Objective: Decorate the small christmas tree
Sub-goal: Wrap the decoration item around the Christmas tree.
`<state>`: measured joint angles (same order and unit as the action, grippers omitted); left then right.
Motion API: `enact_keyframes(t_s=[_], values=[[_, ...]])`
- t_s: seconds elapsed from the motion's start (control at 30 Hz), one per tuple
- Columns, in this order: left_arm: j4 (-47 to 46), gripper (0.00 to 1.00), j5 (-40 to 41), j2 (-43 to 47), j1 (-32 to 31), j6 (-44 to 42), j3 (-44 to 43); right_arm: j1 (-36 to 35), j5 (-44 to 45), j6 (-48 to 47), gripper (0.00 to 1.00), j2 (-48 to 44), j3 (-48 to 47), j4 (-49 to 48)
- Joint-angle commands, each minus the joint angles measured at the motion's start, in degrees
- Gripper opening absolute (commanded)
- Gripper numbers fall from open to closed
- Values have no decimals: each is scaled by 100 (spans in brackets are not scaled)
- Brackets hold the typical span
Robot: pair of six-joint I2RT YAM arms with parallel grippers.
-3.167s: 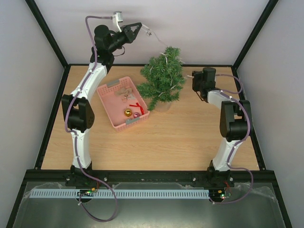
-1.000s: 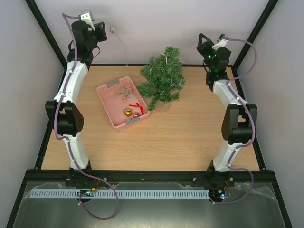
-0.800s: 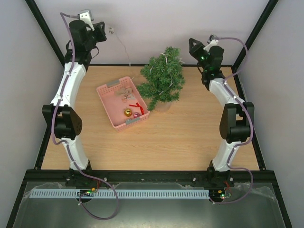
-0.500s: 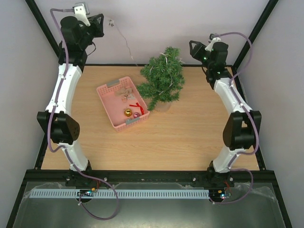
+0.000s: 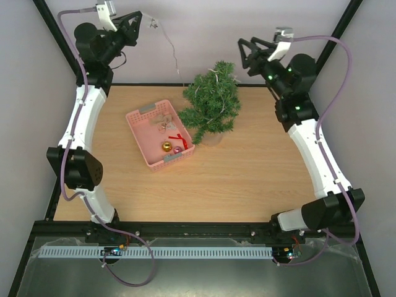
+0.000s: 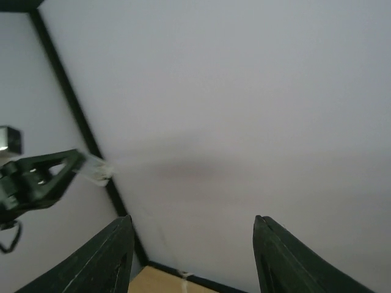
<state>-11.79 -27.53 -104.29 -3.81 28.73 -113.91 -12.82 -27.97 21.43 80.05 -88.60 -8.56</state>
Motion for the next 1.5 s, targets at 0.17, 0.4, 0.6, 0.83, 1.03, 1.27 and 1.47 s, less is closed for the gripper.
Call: enact_keyframes(t_s=[0.17,0.4,0.6,0.83,1.03,1.27,1.47], values=[[-472,3,-323,840,30,228,571,-1636,806,-1540,53,1020,-1564,1305],[-403,3,-428,1110,29,235,696,-2472,1748,-2534,56,2447,-3280,2493],[-366,3,-341,1357,30,165,766,-2600,2093,-2731,57,3396,-4288,2966],[-488,3,-233,1476,30,241,730,-2620,2239,-2649,53,3675,-4236,2852],[-464,3,-171,1621,31,167,721,-2615,2620,-2761,27,3805,-4337,2539],[-462,3,-62,1845,30,90,1047,-2620,3538,-3038,2,3702,-4481,1527],[-669,3,-36,2033,30,137,1547,-2620,4109,-3555,2,3615,-4508,579]])
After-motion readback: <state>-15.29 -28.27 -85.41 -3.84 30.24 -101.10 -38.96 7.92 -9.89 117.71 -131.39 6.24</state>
